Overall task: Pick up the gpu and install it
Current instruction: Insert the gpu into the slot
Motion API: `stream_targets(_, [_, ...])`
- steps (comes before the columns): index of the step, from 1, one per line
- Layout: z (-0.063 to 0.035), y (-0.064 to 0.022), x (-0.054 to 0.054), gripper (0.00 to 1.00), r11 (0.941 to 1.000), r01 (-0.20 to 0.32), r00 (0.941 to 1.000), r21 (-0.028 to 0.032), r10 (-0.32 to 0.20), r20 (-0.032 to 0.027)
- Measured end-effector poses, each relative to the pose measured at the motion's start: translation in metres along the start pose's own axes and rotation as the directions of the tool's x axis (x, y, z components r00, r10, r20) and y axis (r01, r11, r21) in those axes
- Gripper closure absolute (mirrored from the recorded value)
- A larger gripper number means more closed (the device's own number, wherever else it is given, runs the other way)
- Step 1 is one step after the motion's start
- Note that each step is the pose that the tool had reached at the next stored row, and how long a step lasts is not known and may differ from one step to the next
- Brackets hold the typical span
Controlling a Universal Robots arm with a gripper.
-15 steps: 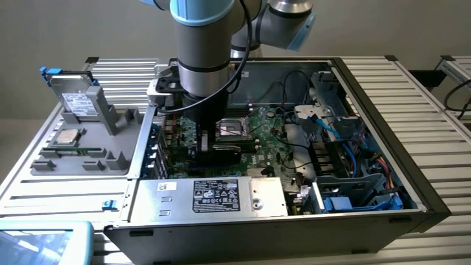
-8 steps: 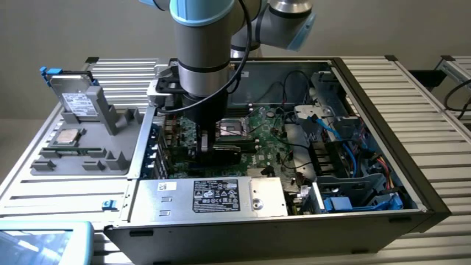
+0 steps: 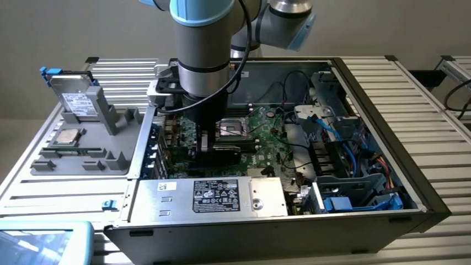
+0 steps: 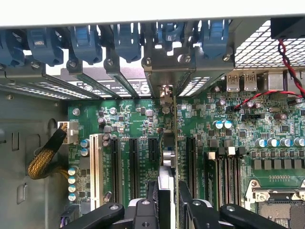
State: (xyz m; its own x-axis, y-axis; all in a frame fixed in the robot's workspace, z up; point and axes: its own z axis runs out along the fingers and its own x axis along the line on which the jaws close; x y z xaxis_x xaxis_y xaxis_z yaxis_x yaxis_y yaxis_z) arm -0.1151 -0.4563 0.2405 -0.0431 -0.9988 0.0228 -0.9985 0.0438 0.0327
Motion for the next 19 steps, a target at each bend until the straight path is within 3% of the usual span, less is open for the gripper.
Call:
stream_targets(15, [0.0007, 0.0000, 0.0000, 0.72, 1.0000, 0.000, 1.0000, -0.0001, 0.000, -0.0002])
stream_targets(19, [-0.0009, 0.0000, 0.0000, 0.65, 1.0000, 0.000, 1.0000, 0.0005, 0.000, 0.0000])
